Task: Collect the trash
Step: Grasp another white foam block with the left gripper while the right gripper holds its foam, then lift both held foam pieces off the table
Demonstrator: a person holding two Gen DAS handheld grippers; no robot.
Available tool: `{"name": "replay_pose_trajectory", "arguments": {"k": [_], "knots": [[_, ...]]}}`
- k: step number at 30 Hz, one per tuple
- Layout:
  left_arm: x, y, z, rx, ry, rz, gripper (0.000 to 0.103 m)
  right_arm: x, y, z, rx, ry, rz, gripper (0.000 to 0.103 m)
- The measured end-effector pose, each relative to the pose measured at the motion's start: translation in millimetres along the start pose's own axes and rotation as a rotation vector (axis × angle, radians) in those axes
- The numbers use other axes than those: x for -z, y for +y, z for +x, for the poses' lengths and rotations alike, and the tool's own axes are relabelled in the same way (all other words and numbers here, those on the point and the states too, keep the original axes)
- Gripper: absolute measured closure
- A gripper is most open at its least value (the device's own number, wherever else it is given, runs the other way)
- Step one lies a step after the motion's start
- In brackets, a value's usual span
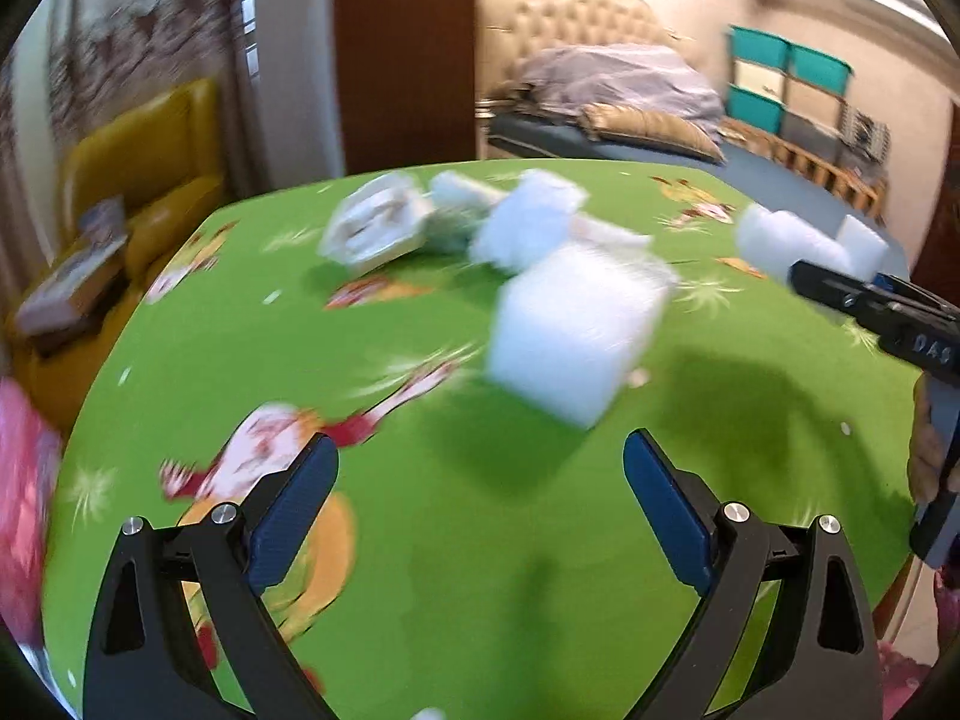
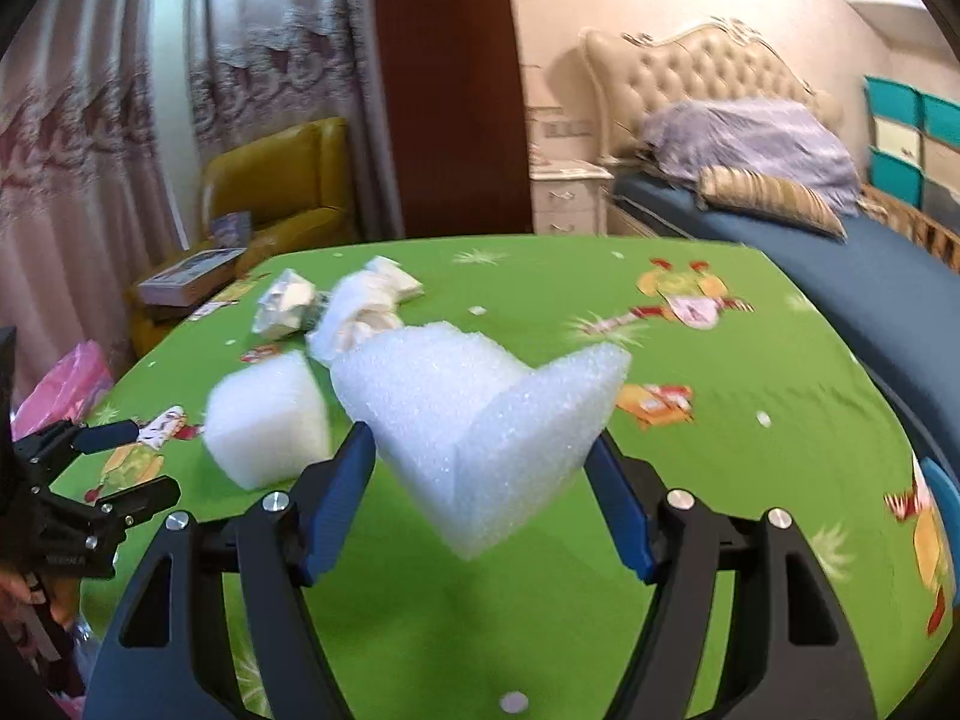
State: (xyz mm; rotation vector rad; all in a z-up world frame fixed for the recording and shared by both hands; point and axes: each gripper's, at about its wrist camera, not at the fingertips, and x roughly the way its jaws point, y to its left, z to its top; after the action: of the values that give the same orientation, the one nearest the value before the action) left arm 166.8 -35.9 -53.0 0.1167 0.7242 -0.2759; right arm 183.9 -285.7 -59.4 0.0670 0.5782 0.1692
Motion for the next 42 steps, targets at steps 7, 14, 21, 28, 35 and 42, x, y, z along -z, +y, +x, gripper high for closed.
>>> {"name": "replay_pose_trajectory", "arguments": {"k": [7, 14, 21, 28, 35, 42], "knots": [[-32, -16, 39, 0.008, 0.036, -0.026, 0.013, 6, -12, 1, -0.003, 0.024, 0.051, 0.034], [-42, -40, 64, -0.002, 0.067, 0.033, 0.015, 14, -13, 9, -0.019, 0.052, 0.077, 0.034], [-39, -52, 57, 0.002, 0.029, 0.059, 0.031, 14, -20, 13, -0.027, 0.072, 0.123, 0.034], [-32, -52, 40, -0.009, -0.004, 0.063, 0.031, 15, -24, 15, -0.028, 0.082, 0.143, 0.034], [-17, -34, 25, -0.031, 0.0, -0.013, 0.031, 13, -17, 18, -0.004, 0.095, 0.122, 0.034], [-6, -20, 10, -0.057, -0.014, -0.049, 0.031, 14, -10, 22, 0.027, 0.112, 0.085, 0.034]]}}
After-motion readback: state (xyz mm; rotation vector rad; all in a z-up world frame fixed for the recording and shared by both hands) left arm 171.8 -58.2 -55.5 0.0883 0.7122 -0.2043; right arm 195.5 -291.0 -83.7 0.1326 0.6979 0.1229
